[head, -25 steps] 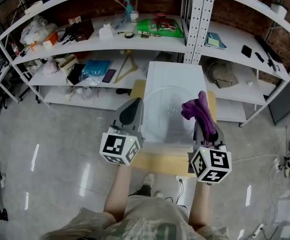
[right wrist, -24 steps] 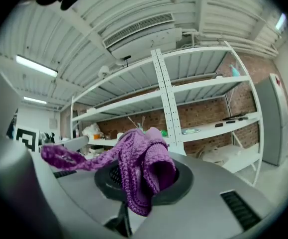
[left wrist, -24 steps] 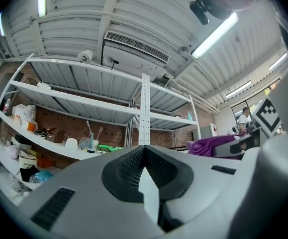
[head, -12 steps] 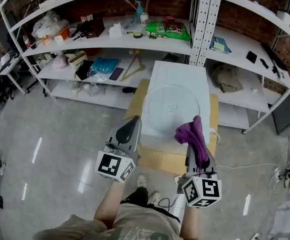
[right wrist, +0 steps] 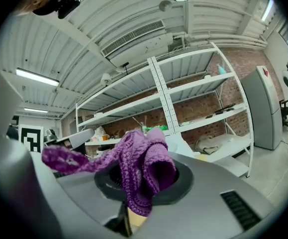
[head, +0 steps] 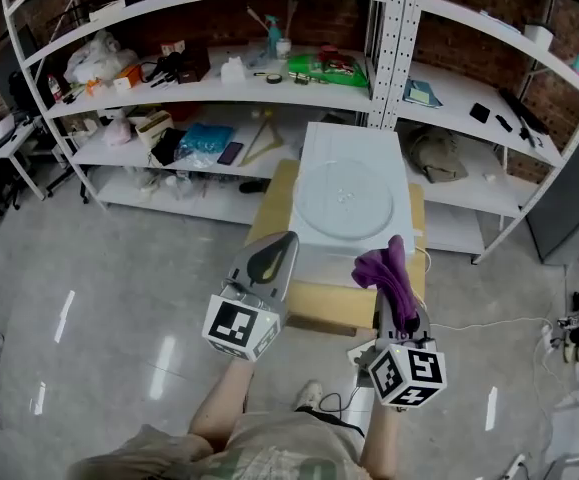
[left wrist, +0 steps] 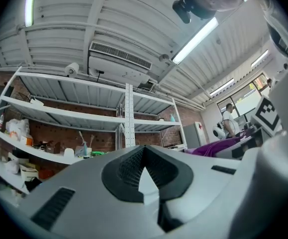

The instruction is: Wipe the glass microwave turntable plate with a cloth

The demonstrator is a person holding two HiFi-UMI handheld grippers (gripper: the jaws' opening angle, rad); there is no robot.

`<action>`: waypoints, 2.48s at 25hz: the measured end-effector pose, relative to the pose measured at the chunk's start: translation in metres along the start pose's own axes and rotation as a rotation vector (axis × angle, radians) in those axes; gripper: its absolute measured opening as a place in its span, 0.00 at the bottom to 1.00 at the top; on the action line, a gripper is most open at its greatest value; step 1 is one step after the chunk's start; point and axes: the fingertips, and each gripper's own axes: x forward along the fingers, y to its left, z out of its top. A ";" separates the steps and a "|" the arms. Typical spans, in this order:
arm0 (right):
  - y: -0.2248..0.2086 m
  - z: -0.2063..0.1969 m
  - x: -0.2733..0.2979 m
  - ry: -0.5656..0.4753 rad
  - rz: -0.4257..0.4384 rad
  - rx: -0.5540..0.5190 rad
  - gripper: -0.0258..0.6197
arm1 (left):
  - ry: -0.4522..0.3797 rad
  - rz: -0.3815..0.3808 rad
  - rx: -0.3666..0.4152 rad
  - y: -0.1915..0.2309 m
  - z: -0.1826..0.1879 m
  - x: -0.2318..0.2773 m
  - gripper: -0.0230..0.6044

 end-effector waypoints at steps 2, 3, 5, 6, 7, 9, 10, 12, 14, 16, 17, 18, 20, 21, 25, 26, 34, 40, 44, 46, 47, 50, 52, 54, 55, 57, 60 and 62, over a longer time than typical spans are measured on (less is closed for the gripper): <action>0.023 0.001 -0.016 -0.014 0.010 -0.001 0.12 | -0.001 0.007 0.014 0.003 0.012 -0.029 0.04; 0.035 0.001 -0.024 -0.022 0.013 -0.002 0.12 | -0.004 0.015 0.020 0.008 0.018 -0.045 0.04; 0.058 -0.002 -0.049 -0.019 0.014 -0.011 0.12 | 0.005 0.045 0.021 0.020 0.027 -0.080 0.04; 0.068 -0.005 -0.064 -0.012 0.013 -0.022 0.12 | 0.013 0.062 0.016 0.026 0.031 -0.097 0.04; 0.076 -0.007 -0.079 -0.006 0.008 -0.034 0.12 | 0.019 0.076 0.011 0.029 0.035 -0.113 0.04; 0.085 -0.009 -0.105 0.002 -0.011 -0.046 0.12 | 0.019 0.088 0.006 0.031 0.045 -0.134 0.04; 0.087 -0.011 -0.115 0.007 -0.019 -0.043 0.12 | 0.016 0.092 0.005 0.029 0.050 -0.142 0.04; 0.091 -0.017 -0.132 0.023 -0.024 -0.030 0.12 | 0.014 0.106 0.002 0.026 0.055 -0.159 0.04; 0.092 -0.019 -0.149 0.038 -0.020 -0.025 0.12 | 0.020 0.120 0.005 0.019 0.060 -0.174 0.04; 0.088 -0.019 -0.168 0.045 -0.017 -0.035 0.12 | 0.030 0.135 0.017 0.008 0.065 -0.188 0.04; 0.084 -0.020 -0.180 0.050 -0.017 -0.042 0.12 | 0.034 0.146 0.021 0.001 0.067 -0.196 0.04; 0.080 -0.023 -0.192 0.058 -0.016 -0.047 0.12 | 0.039 0.160 0.021 -0.007 0.067 -0.204 0.04; 0.073 -0.031 -0.221 0.071 -0.009 -0.055 0.12 | 0.049 0.187 0.012 -0.029 0.065 -0.222 0.04; 0.071 -0.032 -0.236 0.074 -0.001 -0.066 0.12 | 0.052 0.195 0.005 -0.043 0.064 -0.231 0.04; 0.059 -0.023 -0.285 0.060 0.033 -0.122 0.12 | 0.039 0.188 -0.022 -0.110 0.071 -0.257 0.04; 0.059 -0.024 -0.300 0.059 0.042 -0.121 0.12 | 0.045 0.187 -0.026 -0.124 0.071 -0.268 0.04; 0.047 -0.060 -0.380 0.126 0.049 -0.063 0.12 | 0.075 0.239 0.005 -0.176 0.090 -0.344 0.04; 0.083 -0.060 -0.407 0.104 0.085 -0.067 0.12 | 0.077 0.275 0.015 -0.171 0.104 -0.396 0.04; 0.102 -0.068 -0.425 0.121 0.051 -0.069 0.12 | 0.056 0.268 0.019 -0.163 0.117 -0.427 0.04; 0.118 -0.074 -0.433 0.130 0.036 -0.065 0.12 | 0.048 0.266 0.016 -0.153 0.122 -0.450 0.04; 0.129 -0.077 -0.437 0.132 0.030 -0.068 0.12 | 0.045 0.264 0.011 -0.147 0.124 -0.463 0.04; 0.174 -0.086 -0.448 0.128 0.019 -0.103 0.12 | 0.041 0.247 -0.025 -0.129 0.123 -0.507 0.04; 0.210 -0.092 -0.456 0.114 0.014 -0.125 0.12 | 0.039 0.226 -0.043 -0.121 0.123 -0.536 0.04; 0.247 -0.093 -0.470 0.080 0.008 -0.132 0.12 | 0.032 0.197 -0.047 -0.113 0.128 -0.562 0.04; 0.262 -0.092 -0.480 0.056 0.000 -0.126 0.12 | 0.026 0.182 -0.050 -0.110 0.132 -0.574 0.04; 0.282 -0.092 -0.508 0.013 -0.037 -0.090 0.12 | 0.022 0.153 -0.057 -0.106 0.136 -0.597 0.04; 0.294 -0.105 -0.549 0.013 -0.103 -0.065 0.12 | 0.037 0.113 -0.078 -0.110 0.132 -0.626 0.04; 0.301 -0.108 -0.572 0.023 -0.134 -0.091 0.12 | 0.040 0.090 -0.093 -0.118 0.133 -0.639 0.04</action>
